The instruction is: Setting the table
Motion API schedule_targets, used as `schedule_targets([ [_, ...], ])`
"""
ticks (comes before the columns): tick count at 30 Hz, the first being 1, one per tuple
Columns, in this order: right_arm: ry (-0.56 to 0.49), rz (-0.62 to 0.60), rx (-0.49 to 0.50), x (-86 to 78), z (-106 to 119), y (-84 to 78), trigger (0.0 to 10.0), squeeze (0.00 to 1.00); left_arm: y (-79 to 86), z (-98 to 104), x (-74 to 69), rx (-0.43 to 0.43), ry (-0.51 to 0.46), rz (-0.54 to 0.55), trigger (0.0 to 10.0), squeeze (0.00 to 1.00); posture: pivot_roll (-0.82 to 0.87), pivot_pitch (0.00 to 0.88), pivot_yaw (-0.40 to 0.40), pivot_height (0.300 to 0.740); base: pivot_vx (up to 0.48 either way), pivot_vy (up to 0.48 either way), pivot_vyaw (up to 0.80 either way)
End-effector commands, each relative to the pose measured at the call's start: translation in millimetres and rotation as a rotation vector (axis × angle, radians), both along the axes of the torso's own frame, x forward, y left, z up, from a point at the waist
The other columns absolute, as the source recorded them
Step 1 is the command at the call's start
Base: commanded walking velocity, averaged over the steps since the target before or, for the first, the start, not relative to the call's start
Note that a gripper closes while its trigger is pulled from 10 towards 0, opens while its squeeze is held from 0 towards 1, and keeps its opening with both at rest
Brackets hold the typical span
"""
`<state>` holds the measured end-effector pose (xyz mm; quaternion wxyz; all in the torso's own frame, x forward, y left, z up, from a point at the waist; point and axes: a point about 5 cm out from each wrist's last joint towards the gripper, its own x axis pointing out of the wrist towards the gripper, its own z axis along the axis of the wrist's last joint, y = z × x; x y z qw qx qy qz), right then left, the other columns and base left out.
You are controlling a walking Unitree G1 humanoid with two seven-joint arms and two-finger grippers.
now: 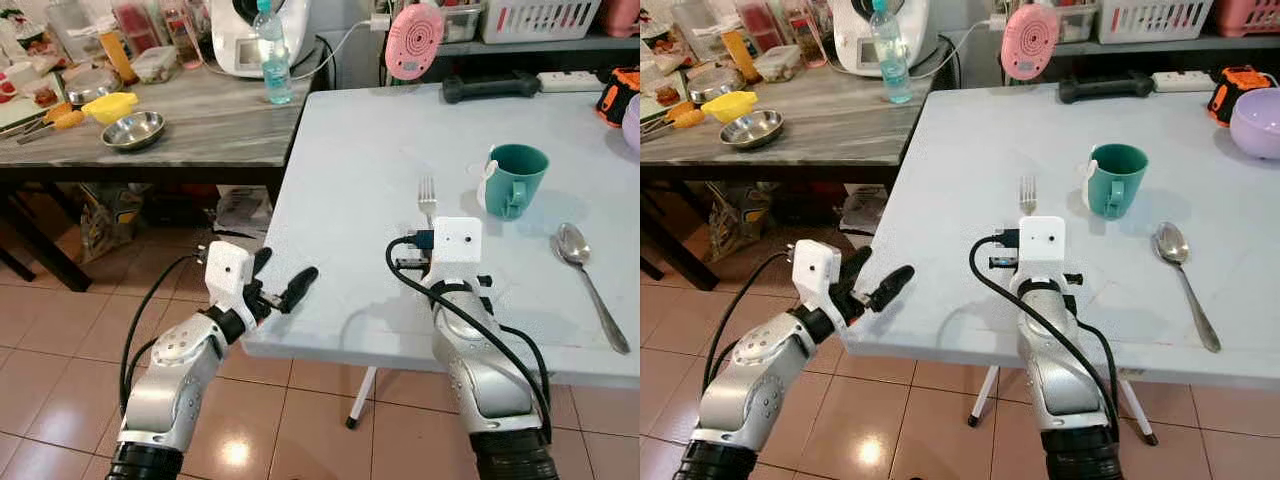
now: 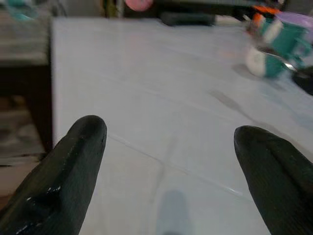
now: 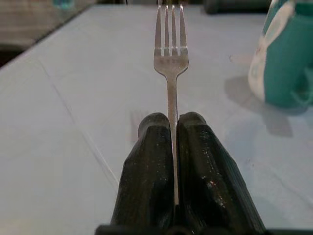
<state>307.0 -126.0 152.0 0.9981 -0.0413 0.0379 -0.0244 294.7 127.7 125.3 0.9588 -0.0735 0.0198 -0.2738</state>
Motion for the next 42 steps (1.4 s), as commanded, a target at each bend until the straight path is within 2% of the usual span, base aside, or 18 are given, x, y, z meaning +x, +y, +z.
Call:
schedule_targets([
  [1,-0.076,0.024,0.006,-4.6,14,0.1,10.0,0.0,8.7,5,5.6,0.018,-0.027,0.072,10.0,0.0,-0.14,0.032,0.111,0.74,0.0,0.0,0.0],
  [6,-0.152,-0.014,-0.049,-17.0,22,-17.4,10.0,0.0,14.1,3,9.2,0.024,-0.016,0.123,10.0,0.0,-0.15,0.029,0.105,0.74,0.0,0.0,0.0],
  [10,-0.155,-0.058,-0.077,-26.5,19,-32.6,10.0,0.0,15.1,1,9.6,0.027,-0.01,0.143,10.0,0.0,-0.15,0.031,0.106,0.74,0.0,0.0,0.0],
  [15,-0.145,-0.083,-0.083,-33.5,15,-41.9,10.0,0.0,13.4,-1,10.4,0.038,0.001,0.144,10.0,0.0,-0.16,0.036,0.109,0.74,0.0,0.0,0.0],
  [25,-0.146,-0.081,-0.082,-38.7,14,-41.2,10.0,0.0,9.6,-4,12.2,0.042,0.002,0.133,10.0,0.0,-0.18,0.042,0.112,0.74,0.0,0.105,0.0],
  [42,-0.159,-0.081,-0.068,-37.7,15,-37.9,10.0,0.0,8.7,-5,14.3,0.061,-0.012,0.116,10.0,0.0,-0.17,0.04,0.12,0.74,0.0,0.397,0.0],
])
